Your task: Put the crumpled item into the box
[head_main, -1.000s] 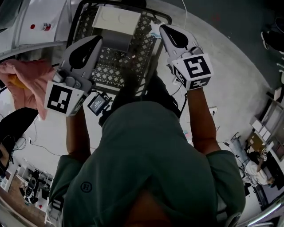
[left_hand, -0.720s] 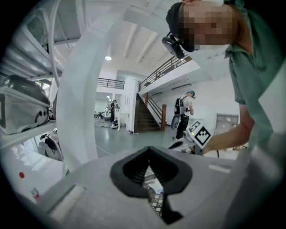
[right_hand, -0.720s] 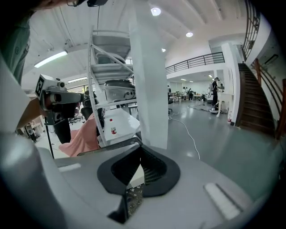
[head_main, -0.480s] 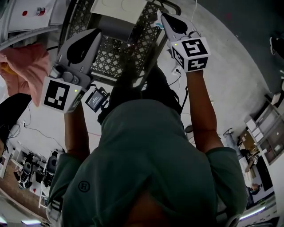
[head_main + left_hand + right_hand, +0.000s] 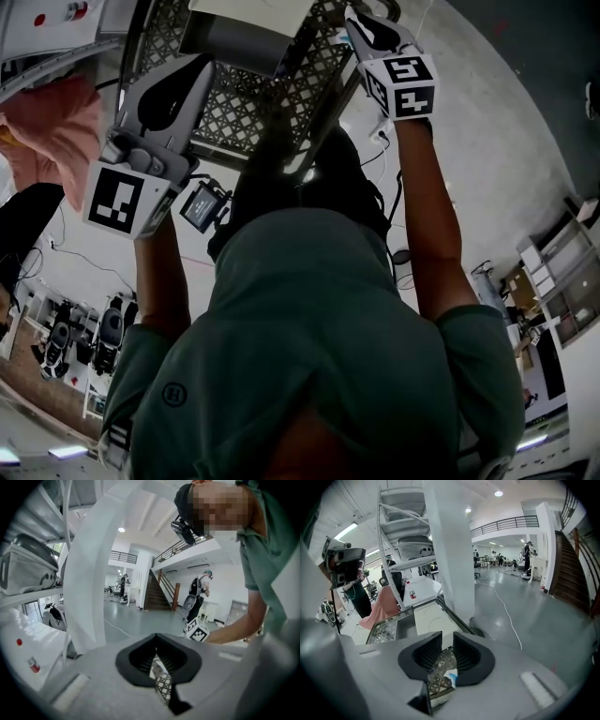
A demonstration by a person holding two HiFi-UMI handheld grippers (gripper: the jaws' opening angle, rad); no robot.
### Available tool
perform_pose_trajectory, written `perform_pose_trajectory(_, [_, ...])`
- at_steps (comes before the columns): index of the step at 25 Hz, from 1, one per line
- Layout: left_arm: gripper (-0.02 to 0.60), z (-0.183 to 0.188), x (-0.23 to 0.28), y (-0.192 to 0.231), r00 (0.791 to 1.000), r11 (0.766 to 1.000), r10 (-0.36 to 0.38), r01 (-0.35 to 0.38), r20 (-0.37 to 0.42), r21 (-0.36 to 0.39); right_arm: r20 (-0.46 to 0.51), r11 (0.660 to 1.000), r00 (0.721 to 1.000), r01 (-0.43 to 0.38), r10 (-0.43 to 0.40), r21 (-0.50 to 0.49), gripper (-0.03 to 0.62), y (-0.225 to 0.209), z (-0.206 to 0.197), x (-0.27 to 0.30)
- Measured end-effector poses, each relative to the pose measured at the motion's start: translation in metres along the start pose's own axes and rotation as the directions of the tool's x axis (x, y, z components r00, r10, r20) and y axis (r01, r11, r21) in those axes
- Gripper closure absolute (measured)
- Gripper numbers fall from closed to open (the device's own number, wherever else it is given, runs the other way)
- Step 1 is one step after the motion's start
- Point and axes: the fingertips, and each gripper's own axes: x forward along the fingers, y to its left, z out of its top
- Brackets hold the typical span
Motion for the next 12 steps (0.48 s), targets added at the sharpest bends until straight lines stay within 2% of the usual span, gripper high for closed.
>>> perform_pose_trajectory(7, [0.578,-0.022,0.015,0.01,1.0,1.0,-0.003,0.003,-0.027,-0.025,-0.111,0.999,0.994,0.006,-0.002,0.032,0.443,-0.017,-0.048,0.039])
perform_pose_trajectory(12, [0.578,-0.037,0.024,0.013,0.998,0.999,-0.007,0.005,-0.058,-0.041,-0.184,0.999,0.983,0.024,-0.018,0.032,0.418,-0.032,-0.077,0.06])
